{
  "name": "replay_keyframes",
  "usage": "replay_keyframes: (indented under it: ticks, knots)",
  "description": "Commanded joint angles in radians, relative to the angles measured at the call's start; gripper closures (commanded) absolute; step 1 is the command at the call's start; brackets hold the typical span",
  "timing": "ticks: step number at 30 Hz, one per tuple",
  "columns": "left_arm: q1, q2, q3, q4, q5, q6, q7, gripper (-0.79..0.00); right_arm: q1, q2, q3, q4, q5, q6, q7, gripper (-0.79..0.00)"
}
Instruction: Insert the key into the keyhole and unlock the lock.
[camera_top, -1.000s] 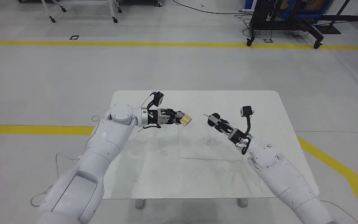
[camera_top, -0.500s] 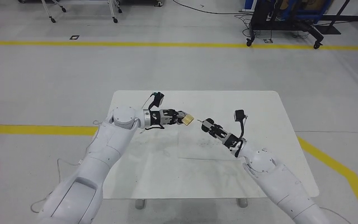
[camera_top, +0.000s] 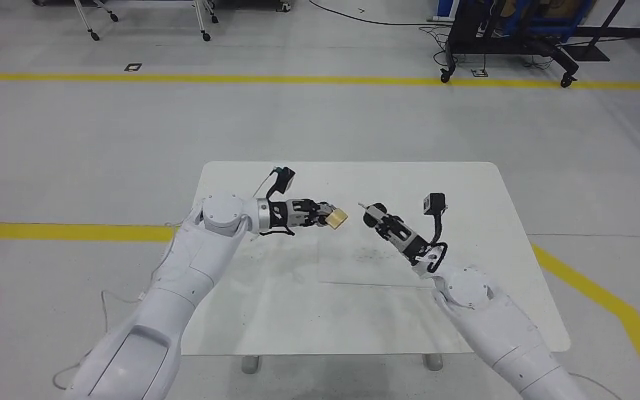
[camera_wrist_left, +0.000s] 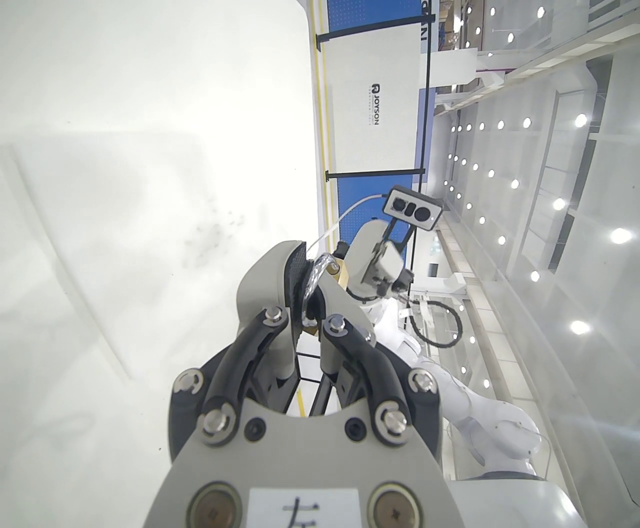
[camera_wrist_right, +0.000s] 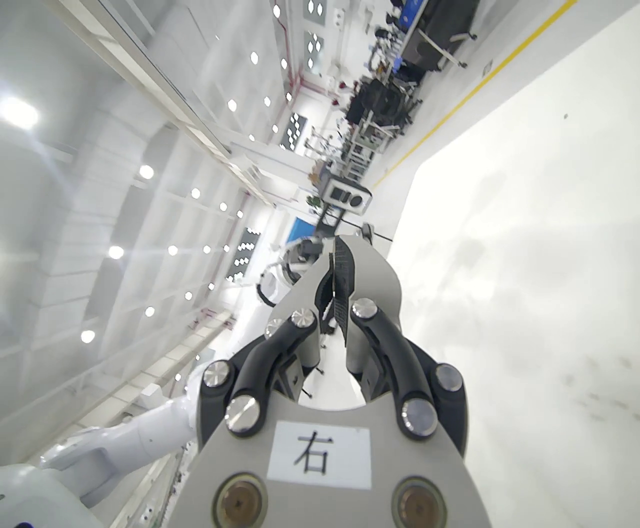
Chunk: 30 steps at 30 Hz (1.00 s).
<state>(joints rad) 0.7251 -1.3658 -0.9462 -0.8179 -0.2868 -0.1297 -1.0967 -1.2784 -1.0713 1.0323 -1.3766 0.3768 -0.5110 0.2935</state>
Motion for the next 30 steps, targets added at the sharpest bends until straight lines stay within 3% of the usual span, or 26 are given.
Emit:
replay_keyframes:
  ticks: [1, 14, 21, 30]
  knots:
    - [0.0, -0.001, -0.003, 0.005, -0.031, 0.016, -0.031, 0.0, 0.018, -0.007, -0.008, 0.023, 0.026, -0.007, 0.013, 0.0]
    - [-0.015, -0.01, 0.012, 0.037, -0.062, 0.029, -0.075, 0.0, 0.091, -0.054, -0.085, 0.099, 0.015, -0.017, 0.066, 0.0]
    - [-0.023, -0.014, 0.021, 0.051, -0.056, 0.043, -0.068, 0.0, 0.072, -0.051, -0.059, 0.088, 0.037, -0.032, 0.166, 0.0]
    - [-0.031, -0.013, 0.016, 0.064, -0.046, 0.05, -0.043, 0.0, 0.024, -0.036, 0.014, 0.045, 0.064, -0.046, 0.197, 0.0]
